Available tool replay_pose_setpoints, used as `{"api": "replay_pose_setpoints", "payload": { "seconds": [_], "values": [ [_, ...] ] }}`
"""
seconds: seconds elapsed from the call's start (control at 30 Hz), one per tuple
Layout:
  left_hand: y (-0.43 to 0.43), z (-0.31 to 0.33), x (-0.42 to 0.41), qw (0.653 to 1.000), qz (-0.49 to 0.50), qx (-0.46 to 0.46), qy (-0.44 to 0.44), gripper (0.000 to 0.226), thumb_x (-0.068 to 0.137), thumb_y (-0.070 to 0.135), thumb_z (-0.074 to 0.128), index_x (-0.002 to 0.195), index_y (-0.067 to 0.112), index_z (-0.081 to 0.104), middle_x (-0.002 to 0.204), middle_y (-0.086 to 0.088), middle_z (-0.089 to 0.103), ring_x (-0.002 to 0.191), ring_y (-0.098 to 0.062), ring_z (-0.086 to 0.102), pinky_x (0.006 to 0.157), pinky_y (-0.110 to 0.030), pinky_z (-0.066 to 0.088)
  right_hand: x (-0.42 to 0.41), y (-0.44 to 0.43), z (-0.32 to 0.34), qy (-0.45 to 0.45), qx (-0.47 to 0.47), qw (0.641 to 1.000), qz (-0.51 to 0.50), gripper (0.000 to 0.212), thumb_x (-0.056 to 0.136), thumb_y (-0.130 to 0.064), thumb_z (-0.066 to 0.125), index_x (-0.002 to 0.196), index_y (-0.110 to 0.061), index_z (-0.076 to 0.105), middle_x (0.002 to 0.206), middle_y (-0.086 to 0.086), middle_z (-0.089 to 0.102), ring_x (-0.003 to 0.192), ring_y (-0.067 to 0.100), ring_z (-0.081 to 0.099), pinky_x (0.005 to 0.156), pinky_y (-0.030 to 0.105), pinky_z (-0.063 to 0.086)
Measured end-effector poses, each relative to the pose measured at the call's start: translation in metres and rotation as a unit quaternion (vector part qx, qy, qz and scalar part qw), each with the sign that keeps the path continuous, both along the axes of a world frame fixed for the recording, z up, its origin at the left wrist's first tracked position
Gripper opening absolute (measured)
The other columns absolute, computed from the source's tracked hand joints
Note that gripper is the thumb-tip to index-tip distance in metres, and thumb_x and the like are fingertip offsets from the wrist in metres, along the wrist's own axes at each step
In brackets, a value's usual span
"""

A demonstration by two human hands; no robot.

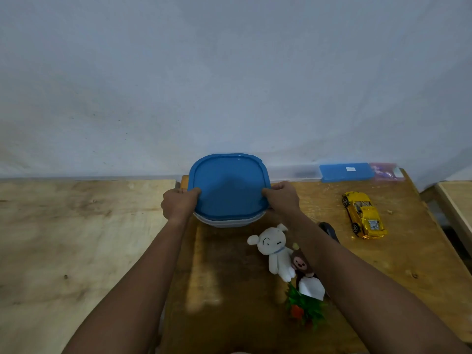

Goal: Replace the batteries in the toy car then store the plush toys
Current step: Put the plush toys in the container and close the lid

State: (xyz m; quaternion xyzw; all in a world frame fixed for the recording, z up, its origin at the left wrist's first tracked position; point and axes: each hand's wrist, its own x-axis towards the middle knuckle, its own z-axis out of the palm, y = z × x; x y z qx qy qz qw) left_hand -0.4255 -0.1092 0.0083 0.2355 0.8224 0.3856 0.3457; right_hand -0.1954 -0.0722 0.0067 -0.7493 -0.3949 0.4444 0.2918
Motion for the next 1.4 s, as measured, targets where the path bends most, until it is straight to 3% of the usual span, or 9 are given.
{"api": "replay_pose_setpoints", "payload": {
  "seconds": [0.13,0.33,0.47,0.7,0.8,0.97,1.1,1.27,1.4],
  "values": [
    [-0.012,0.006,0.011,0.996,0.032,0.076,0.016,0.021,0.08,0.027,0.066,0.09,0.009,0.061,0.079,0.001,0.06,0.077,-0.02,0.061,0.07,-0.039,0.055,-0.003,-0.014,0.01,-0.01,0.044,0.999,0.014,0.023,0.078,-0.021,0.069,0.095,-0.019,0.054,0.094,0.001,0.061,0.086,0.019,0.065,0.073,0.044,0.062],
    [-0.062,0.014,0.03,0.983,0.075,0.155,0.069,0.019,0.088,0.02,0.062,0.106,0.014,0.059,0.089,0.004,0.058,0.075,-0.01,0.056,0.06,-0.022,0.044,0.002,-0.074,0.022,-0.002,0.11,0.992,0.058,0.034,0.085,-0.014,0.067,0.115,-0.018,0.051,0.092,0.0,0.06,0.081,0.013,0.063,0.068,0.036,0.062],
    [-0.109,0.005,0.034,0.976,0.085,0.159,0.123,0.025,0.087,0.02,0.063,0.11,0.01,0.063,0.106,-0.004,0.062,0.092,-0.016,0.055,0.076,-0.029,0.044,0.012,-0.127,0.018,0.015,0.15,0.985,0.086,0.031,0.084,-0.022,0.073,0.109,-0.021,0.054,0.086,-0.003,0.062,0.079,0.013,0.065,0.067,0.038,0.061],
    [-0.199,-0.016,0.055,0.974,0.08,0.108,0.184,0.034,0.087,0.024,0.066,0.116,0.007,0.066,0.111,-0.015,0.06,0.098,-0.032,0.06,0.078,-0.037,0.046,0.038,-0.195,0.009,-0.019,0.143,0.981,0.129,0.034,0.079,-0.026,0.079,0.101,-0.023,0.053,0.08,-0.013,0.056,0.074,0.002,0.054,0.064,0.022,0.049],
    [-0.243,-0.023,0.067,0.974,0.084,0.08,0.197,0.033,0.087,0.024,0.066,0.115,0.005,0.067,0.109,-0.017,0.06,0.097,-0.034,0.06,0.08,-0.041,0.049,0.05,-0.23,-0.003,-0.011,0.127,0.981,0.149,0.03,0.079,-0.023,0.079,0.095,-0.02,0.053,0.078,-0.008,0.058,0.072,0.006,0.056,0.06,0.018,0.045],
    [-0.295,-0.047,0.066,0.979,0.041,0.011,0.197,0.05,0.074,0.043,0.055,0.106,0.008,0.072,0.093,-0.013,0.064,0.08,-0.03,0.063,0.07,-0.042,0.057,0.055,-0.271,-0.028,-0.024,0.065,0.981,0.181,0.032,0.08,-0.028,0.077,0.104,-0.015,0.059,0.092,-0.001,0.062,0.088,0.018,0.062,0.071,0.029,0.05],
    [-0.301,-0.047,0.063,0.988,0.026,-0.014,0.154,0.034,0.079,0.017,0.065,0.108,0.0,0.072,0.076,-0.011,0.066,0.062,-0.025,0.059,0.06,-0.034,0.052,0.052,-0.281,-0.034,-0.06,0.032,0.975,0.211,0.037,0.082,-0.026,0.074,0.112,-0.005,0.065,0.102,0.01,0.069,0.089,0.021,0.063,0.07,0.03,0.047],
    [-0.282,-0.061,0.047,0.985,-0.002,-0.094,0.143,0.036,0.08,0.021,0.068,0.113,0.006,0.072,0.094,-0.014,0.071,0.088,-0.037,0.067,0.078,-0.048,0.058,0.039,-0.272,-0.041,-0.105,0.0,0.96,0.259,0.028,0.077,-0.024,0.068,0.087,0.002,0.062,0.077,0.015,0.066,0.065,0.024,0.06,0.053,0.031,0.037],
    [-0.272,-0.062,0.044,0.963,-0.07,-0.17,0.197,0.039,0.075,0.036,0.067,0.107,0.015,0.07,0.104,-0.013,0.063,0.102,-0.038,0.059,0.088,-0.048,0.051,0.028,-0.262,-0.033,-0.151,0.017,0.934,0.323,0.024,0.082,-0.015,0.063,0.069,-0.011,0.043,0.059,0.004,0.046,0.055,0.017,0.044,0.049,0.031,0.031]
  ]
}}
